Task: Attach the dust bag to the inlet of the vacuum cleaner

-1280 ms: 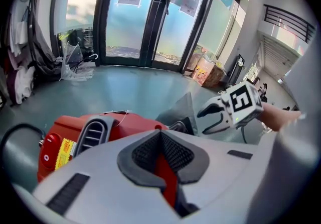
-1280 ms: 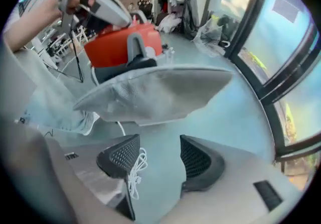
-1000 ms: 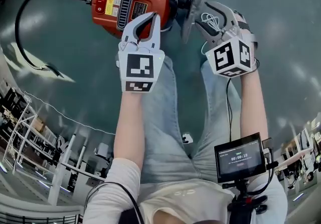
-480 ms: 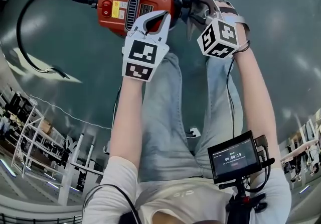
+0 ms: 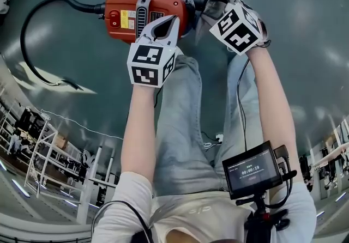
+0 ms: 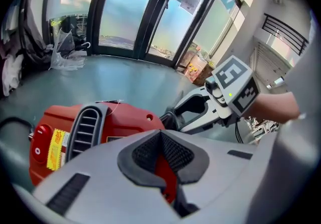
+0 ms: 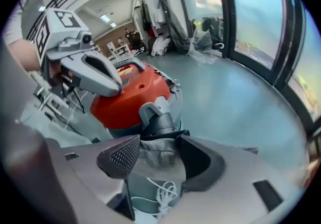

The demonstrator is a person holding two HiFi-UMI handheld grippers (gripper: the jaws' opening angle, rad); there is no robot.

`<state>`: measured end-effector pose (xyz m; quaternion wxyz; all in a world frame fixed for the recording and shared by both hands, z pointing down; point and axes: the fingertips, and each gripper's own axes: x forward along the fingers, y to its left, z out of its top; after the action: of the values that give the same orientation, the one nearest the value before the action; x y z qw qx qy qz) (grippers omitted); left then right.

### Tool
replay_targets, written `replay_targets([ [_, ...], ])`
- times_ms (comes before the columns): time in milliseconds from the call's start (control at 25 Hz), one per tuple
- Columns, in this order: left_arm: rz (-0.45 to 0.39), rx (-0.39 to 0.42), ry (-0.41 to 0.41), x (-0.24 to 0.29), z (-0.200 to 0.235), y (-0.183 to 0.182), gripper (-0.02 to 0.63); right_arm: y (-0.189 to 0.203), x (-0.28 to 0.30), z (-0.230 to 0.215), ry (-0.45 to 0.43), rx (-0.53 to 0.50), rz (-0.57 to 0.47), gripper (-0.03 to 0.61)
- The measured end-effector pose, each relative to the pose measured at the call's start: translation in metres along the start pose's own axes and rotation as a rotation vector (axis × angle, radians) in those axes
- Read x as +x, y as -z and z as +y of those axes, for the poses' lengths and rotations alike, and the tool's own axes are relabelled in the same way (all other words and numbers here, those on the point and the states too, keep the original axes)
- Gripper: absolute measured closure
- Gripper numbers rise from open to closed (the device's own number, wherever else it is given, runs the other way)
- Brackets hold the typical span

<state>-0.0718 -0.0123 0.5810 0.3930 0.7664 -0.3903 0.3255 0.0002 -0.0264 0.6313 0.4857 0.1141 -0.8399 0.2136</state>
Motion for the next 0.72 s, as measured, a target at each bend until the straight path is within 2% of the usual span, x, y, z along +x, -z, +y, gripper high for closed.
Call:
replay_targets([
  [40, 0.003, 0.000, 0.004, 0.000, -0.001, 0.002, 0.607, 0.001, 0.000, 0.004, 0.004, -0.064, 0.015, 0.314],
  [80, 0.004, 0.002, 0.005, -0.001, 0.000, 0.005, 0.607, 0.002, 0.001, 0.009, 0.005, -0.171, 0.036, 0.314],
  [240, -0.001, 0.011, -0.001, -0.005, 0.007, 0.007, 0.607, 0.005, 0.006, 0.018, -0.062, -0.716, 0.088, 0.328],
  [280, -0.001, 0.012, -0.003, -0.006, 0.011, 0.006, 0.607, 0.004, 0.008, 0.018, -0.078, -0.825, 0.088, 0.337],
  [320, -0.002, 0.013, -0.006, -0.007, 0.015, 0.005, 0.607, 0.001, 0.010, 0.017, -0.095, -0.876, 0.080, 0.339],
  [360, -0.002, 0.012, -0.008, -0.008, 0.019, 0.004, 0.607, -0.002, 0.011, 0.016, -0.110, -0.865, 0.065, 0.339],
  [400, -0.002, 0.011, -0.009, -0.007, 0.021, 0.004, 0.607, -0.006, 0.011, 0.016, -0.120, -0.801, 0.044, 0.337],
  [560, -0.003, 0.007, 0.003, 0.000, 0.019, 0.003, 0.607, -0.020, -0.022, 0.000, -0.082, -0.351, -0.099, 0.336],
  [600, 0.001, 0.006, 0.008, 0.001, 0.019, 0.003, 0.607, -0.013, -0.029, -0.010, -0.053, -0.272, -0.090, 0.336],
  [640, 0.006, 0.003, 0.014, 0.001, 0.019, 0.004, 0.607, 0.001, -0.029, -0.019, -0.017, -0.237, -0.045, 0.334],
  [720, 0.012, 0.000, 0.021, -0.001, 0.020, 0.004, 0.607, 0.035, -0.014, -0.027, 0.033, -0.272, 0.085, 0.334],
])
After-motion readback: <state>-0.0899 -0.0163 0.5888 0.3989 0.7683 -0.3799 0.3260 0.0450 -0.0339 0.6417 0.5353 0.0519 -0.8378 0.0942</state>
